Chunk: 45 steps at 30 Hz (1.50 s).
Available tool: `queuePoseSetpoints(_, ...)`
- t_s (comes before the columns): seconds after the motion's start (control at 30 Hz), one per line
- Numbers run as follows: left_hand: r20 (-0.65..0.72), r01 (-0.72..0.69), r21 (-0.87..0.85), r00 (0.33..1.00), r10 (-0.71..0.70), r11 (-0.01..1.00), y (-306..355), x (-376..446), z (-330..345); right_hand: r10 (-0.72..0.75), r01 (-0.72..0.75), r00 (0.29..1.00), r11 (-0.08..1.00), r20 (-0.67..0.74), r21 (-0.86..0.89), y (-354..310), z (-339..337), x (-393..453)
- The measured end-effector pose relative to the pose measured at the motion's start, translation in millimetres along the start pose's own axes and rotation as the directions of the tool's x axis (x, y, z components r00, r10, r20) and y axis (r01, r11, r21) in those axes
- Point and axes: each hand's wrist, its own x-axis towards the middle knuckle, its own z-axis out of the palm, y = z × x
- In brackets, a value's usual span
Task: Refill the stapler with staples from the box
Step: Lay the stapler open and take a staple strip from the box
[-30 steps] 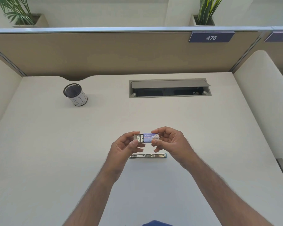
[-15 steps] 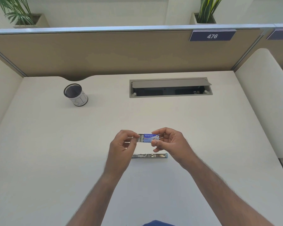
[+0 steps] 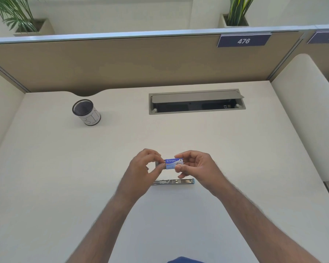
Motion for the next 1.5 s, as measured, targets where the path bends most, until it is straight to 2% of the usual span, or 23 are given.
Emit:
queuePoseSetpoints(0.07,0.04,-0.024,0.041,0.999,0.023,0.999,-2,3,-2,0.004,-0.004,1.0,1.0,0.006,0.0,0,0,-1)
queuePoseSetpoints(0.2,0.121,-0.163,0.2,0.983,0.141,0.966,-7,7,-7,0.013,-0.013,1.0,1.0,0.014,0.028,1,0,0)
queuePoseSetpoints(0.47,0.172,-0.371,0.506,0.928,0.33,0.779,-10,15,1,0.032,-0.034,0.999,0.996,0.024,0.077,3,0,0)
queuePoseSetpoints(0.57,0.192,-0.409,0.558,0.91,0.367,0.722,-15,13,1,0.041,-0.042,0.999,0.997,0.022,0.068,5,-1,-1)
queuePoseSetpoints(0.83,0.197,-0.408,0.623,0.908,0.371,0.667,-23,9,-3,0.051,-0.053,0.998,0.996,0.038,0.065,8,-2,-1)
queuePoseSetpoints(1.13,0.18,-0.383,0.659,0.916,0.358,0.647,-28,8,-6,0.054,-0.056,0.998,0.997,0.035,0.062,7,0,0)
queuePoseSetpoints(1.37,0.145,-0.312,0.515,0.95,0.278,0.799,-12,-1,-12,0.053,-0.056,0.998,0.995,0.04,0.078,6,0,0)
queuePoseSetpoints(1.5,0.158,-0.301,0.489,0.953,0.257,0.818,-13,0,-12,0.054,-0.057,0.998,0.996,0.042,0.069,7,-1,0)
